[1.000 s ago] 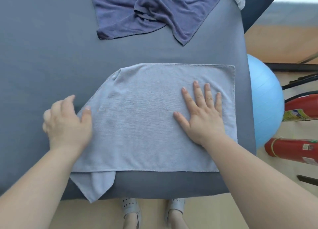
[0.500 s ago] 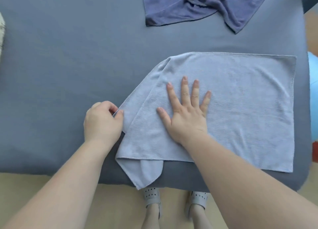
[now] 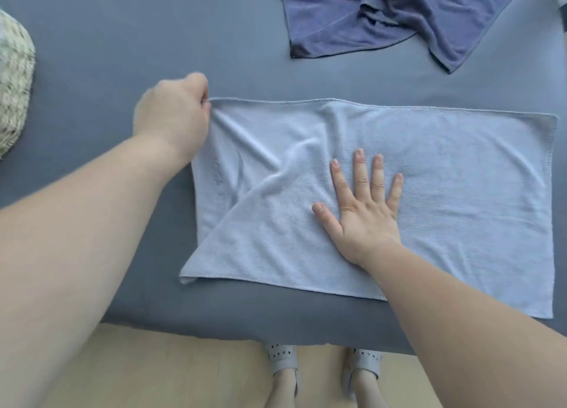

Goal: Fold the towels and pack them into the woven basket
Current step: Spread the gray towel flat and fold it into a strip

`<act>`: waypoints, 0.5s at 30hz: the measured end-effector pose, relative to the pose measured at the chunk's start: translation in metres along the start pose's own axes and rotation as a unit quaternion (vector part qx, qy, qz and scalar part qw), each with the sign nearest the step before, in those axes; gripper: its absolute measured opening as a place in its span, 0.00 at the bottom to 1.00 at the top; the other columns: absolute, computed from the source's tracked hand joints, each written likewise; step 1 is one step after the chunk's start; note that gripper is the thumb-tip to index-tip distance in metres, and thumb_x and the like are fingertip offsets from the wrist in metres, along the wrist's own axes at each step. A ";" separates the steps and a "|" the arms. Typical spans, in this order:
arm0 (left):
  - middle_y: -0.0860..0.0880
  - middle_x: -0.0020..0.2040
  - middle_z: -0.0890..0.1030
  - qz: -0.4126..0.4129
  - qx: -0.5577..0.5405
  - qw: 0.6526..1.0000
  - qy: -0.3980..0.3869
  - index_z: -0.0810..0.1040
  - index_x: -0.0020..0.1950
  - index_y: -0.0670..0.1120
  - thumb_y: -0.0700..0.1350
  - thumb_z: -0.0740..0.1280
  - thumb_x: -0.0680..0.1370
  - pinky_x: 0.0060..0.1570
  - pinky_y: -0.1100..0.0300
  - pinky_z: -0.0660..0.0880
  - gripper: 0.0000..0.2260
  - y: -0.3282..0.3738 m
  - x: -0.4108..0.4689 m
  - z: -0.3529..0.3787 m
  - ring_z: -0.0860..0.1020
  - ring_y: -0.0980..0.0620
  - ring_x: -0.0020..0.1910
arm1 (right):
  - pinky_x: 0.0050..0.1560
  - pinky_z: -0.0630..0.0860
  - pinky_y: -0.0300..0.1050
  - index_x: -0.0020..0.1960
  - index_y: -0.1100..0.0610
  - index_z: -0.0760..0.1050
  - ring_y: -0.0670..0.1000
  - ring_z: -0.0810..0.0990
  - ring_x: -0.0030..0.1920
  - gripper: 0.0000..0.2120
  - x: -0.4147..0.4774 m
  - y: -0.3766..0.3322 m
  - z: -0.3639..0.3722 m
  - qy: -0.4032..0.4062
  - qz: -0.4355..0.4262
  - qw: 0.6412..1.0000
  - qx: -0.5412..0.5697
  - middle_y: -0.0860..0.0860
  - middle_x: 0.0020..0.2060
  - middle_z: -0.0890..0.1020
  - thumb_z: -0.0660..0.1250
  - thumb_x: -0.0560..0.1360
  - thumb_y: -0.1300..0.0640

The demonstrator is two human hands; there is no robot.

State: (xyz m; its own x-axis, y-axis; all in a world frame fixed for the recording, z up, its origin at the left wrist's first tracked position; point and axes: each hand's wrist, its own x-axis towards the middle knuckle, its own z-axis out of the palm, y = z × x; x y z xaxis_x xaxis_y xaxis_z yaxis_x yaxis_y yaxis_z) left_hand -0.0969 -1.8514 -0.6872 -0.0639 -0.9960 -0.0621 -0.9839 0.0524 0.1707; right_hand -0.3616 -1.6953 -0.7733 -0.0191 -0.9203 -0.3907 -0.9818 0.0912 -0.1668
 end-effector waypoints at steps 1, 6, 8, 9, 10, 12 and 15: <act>0.36 0.50 0.79 -0.007 0.004 1.000 0.014 0.74 0.56 0.45 0.45 0.61 0.80 0.48 0.43 0.75 0.07 -0.002 0.009 -0.003 0.76 0.33 0.49 | 0.74 0.30 0.67 0.79 0.39 0.30 0.56 0.23 0.76 0.38 0.000 0.000 0.000 -0.003 0.000 1.000 0.001 0.49 0.78 0.29 0.34 0.74 0.24; 0.40 0.69 0.69 -0.121 -0.046 0.992 -0.007 0.67 0.72 0.47 0.50 0.64 0.80 0.64 0.43 0.68 0.21 -0.008 -0.006 0.010 0.69 0.37 0.66 | 0.74 0.30 0.67 0.79 0.39 0.30 0.55 0.22 0.75 0.40 0.001 -0.002 -0.002 -0.016 0.002 1.000 0.004 0.49 0.78 0.27 0.31 0.71 0.23; 0.42 0.69 0.68 -0.176 -0.075 0.981 -0.021 0.67 0.71 0.47 0.53 0.65 0.79 0.65 0.44 0.67 0.22 -0.015 -0.036 0.025 0.68 0.38 0.67 | 0.74 0.30 0.67 0.79 0.39 0.31 0.55 0.22 0.75 0.41 0.002 -0.002 -0.002 -0.016 0.005 1.000 0.004 0.48 0.77 0.26 0.32 0.72 0.23; 0.42 0.68 0.69 -0.207 -0.089 0.974 -0.025 0.69 0.69 0.47 0.55 0.66 0.78 0.65 0.44 0.68 0.22 -0.019 -0.052 0.032 0.69 0.38 0.66 | 0.74 0.30 0.67 0.79 0.39 0.31 0.55 0.22 0.75 0.41 0.001 -0.002 -0.002 -0.017 0.006 1.000 0.004 0.48 0.77 0.26 0.32 0.72 0.23; 0.42 0.66 0.70 -0.235 -0.099 0.967 -0.028 0.70 0.67 0.47 0.56 0.66 0.77 0.64 0.44 0.69 0.22 -0.024 -0.069 0.038 0.70 0.37 0.65 | 0.74 0.30 0.67 0.79 0.39 0.31 0.55 0.22 0.75 0.41 0.001 -0.002 -0.002 -0.017 0.006 1.000 0.004 0.48 0.77 0.26 0.33 0.72 0.23; 0.42 0.61 0.73 -0.265 -0.098 0.959 -0.036 0.73 0.62 0.46 0.58 0.67 0.76 0.61 0.45 0.70 0.21 -0.029 -0.098 0.045 0.72 0.37 0.62 | 0.74 0.30 0.67 0.79 0.40 0.31 0.55 0.22 0.75 0.41 0.002 -0.003 -0.002 -0.018 0.007 1.000 0.004 0.48 0.77 0.26 0.34 0.72 0.23; 0.44 0.52 0.76 -0.234 -0.061 0.969 -0.046 0.74 0.52 0.45 0.59 0.68 0.76 0.54 0.46 0.72 0.17 -0.033 -0.125 0.048 0.73 0.38 0.55 | 0.74 0.30 0.67 0.79 0.40 0.31 0.55 0.22 0.75 0.41 0.003 -0.004 -0.001 -0.020 0.009 1.000 -0.001 0.48 0.77 0.25 0.35 0.72 0.22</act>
State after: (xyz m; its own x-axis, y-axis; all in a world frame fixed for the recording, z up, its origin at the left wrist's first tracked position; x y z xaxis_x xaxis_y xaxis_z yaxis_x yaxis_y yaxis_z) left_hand -0.0646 -1.7247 -0.7321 0.3636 -0.8981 -0.2475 -0.8825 -0.4172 0.2173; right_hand -0.3581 -1.6984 -0.7730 -0.0292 -0.9030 -0.4287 -0.9816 0.1068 -0.1581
